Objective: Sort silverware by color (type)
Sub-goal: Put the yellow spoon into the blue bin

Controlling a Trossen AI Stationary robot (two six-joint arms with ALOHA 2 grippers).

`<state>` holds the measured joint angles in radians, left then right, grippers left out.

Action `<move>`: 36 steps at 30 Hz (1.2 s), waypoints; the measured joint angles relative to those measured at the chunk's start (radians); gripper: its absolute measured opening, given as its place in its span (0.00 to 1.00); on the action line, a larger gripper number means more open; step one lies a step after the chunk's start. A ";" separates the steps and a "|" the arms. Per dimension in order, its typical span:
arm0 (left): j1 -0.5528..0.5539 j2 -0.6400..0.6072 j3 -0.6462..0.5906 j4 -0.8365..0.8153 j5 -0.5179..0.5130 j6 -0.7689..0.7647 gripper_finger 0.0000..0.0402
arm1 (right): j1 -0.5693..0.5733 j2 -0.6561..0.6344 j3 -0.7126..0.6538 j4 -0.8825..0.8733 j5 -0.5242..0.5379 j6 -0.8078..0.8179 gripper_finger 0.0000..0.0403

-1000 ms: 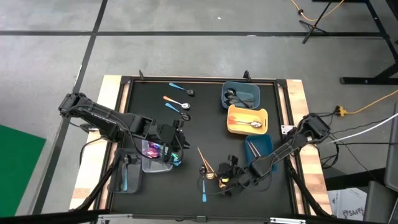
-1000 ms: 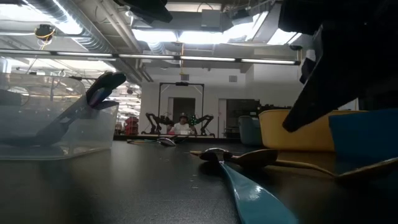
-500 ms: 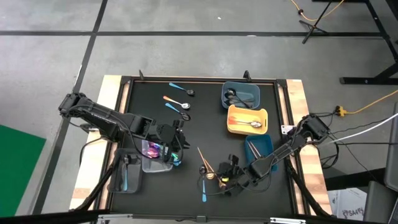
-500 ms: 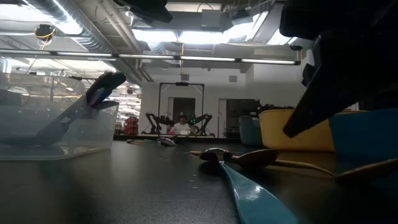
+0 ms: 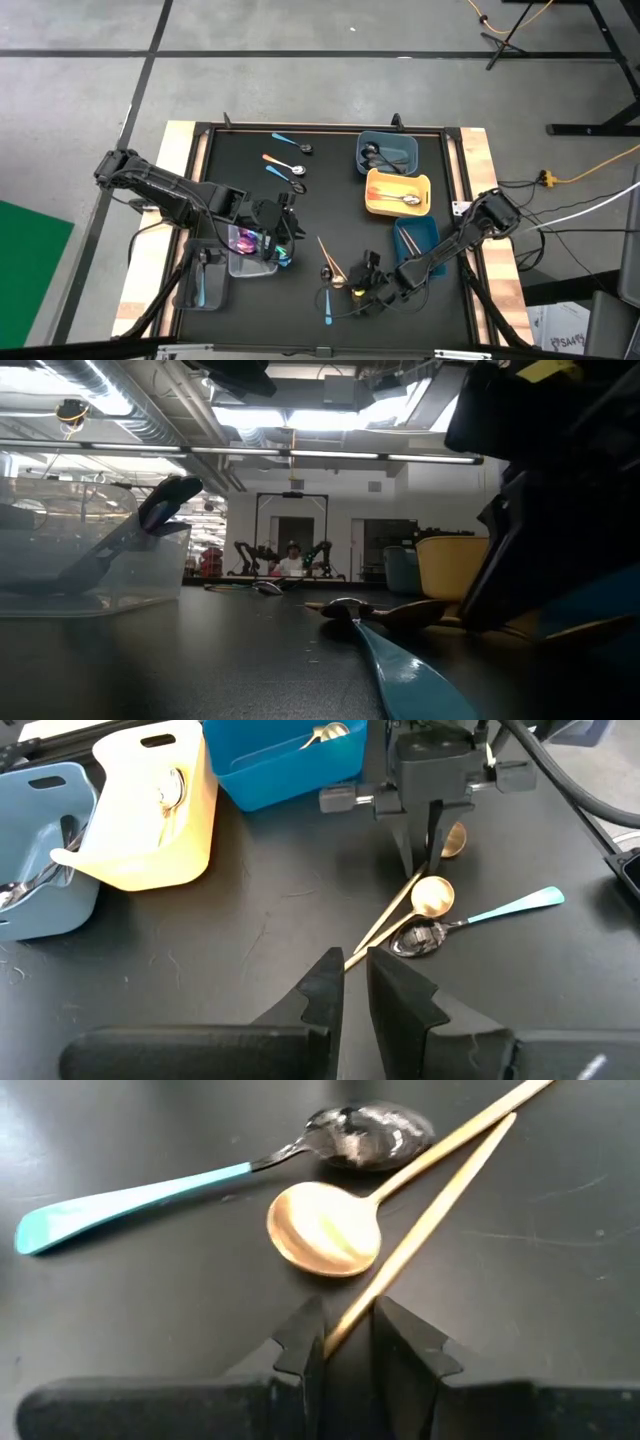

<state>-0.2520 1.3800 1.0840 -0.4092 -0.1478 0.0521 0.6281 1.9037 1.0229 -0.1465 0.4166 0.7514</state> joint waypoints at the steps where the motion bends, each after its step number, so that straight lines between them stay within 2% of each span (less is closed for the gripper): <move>1: 0.000 0.000 0.000 0.000 0.000 0.000 0.10 | 0.000 0.006 0.000 0.004 0.009 0.001 0.21; 10: 0.000 0.000 0.000 -0.001 0.000 0.000 0.10 | 0.000 0.009 0.000 -0.011 0.045 0.000 0.21; 25: 0.000 0.000 0.000 -0.001 0.000 0.000 0.10 | 0.000 0.007 0.002 -0.167 0.078 0.000 0.20; 28: 0.000 0.000 0.000 -0.001 0.000 0.000 0.10 | 0.000 0.007 0.002 -0.187 0.079 0.000 0.16; 33: 0.000 0.000 0.000 -0.001 0.000 0.000 0.10 | 0.000 0.007 0.002 -0.198 0.081 -0.001 0.03; 36: 0.000 0.000 0.000 -0.001 0.000 0.000 0.10 | 0.000 0.007 0.001 -0.200 0.082 0.000 0.02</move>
<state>-0.2520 1.3800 1.0840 -0.4099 -0.1478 0.0523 0.6281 1.9106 1.0237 -0.3462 0.4984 0.7510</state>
